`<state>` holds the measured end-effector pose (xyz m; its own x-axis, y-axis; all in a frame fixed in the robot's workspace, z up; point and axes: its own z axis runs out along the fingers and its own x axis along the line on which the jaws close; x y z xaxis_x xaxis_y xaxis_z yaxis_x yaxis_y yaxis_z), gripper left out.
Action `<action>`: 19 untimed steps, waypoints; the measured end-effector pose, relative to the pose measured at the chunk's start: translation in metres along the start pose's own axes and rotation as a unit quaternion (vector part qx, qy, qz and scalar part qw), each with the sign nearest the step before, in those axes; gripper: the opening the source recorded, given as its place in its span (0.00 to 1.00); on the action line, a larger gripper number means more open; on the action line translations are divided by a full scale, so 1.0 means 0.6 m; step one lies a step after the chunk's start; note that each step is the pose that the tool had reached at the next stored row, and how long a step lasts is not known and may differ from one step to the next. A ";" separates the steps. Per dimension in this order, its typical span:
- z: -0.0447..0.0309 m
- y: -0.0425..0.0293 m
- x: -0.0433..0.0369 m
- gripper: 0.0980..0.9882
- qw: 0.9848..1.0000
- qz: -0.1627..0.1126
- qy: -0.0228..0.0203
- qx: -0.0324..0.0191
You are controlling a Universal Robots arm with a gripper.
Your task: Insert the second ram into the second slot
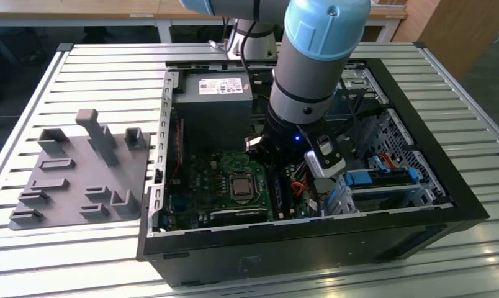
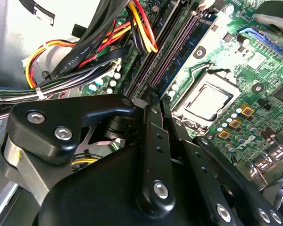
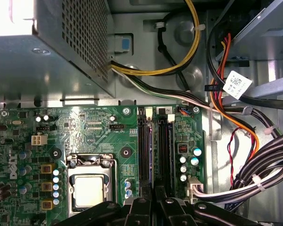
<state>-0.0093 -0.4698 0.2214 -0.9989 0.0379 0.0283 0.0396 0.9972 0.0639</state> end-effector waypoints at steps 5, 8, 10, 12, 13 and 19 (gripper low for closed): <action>0.002 0.000 0.000 0.05 1.000 0.000 0.000 0.000; 0.006 0.000 0.000 0.05 1.000 0.000 0.000 0.000; 0.008 -0.001 0.000 0.05 1.000 0.000 0.000 0.000; 0.009 -0.001 0.000 0.05 1.000 0.000 0.000 0.000; 0.010 -0.001 0.001 0.05 1.000 0.000 0.000 0.000; 0.011 0.000 0.002 0.05 1.000 -0.002 0.000 0.000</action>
<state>-0.0106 -0.4695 0.2146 -0.9990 0.0344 0.0283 0.0361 0.9973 0.0641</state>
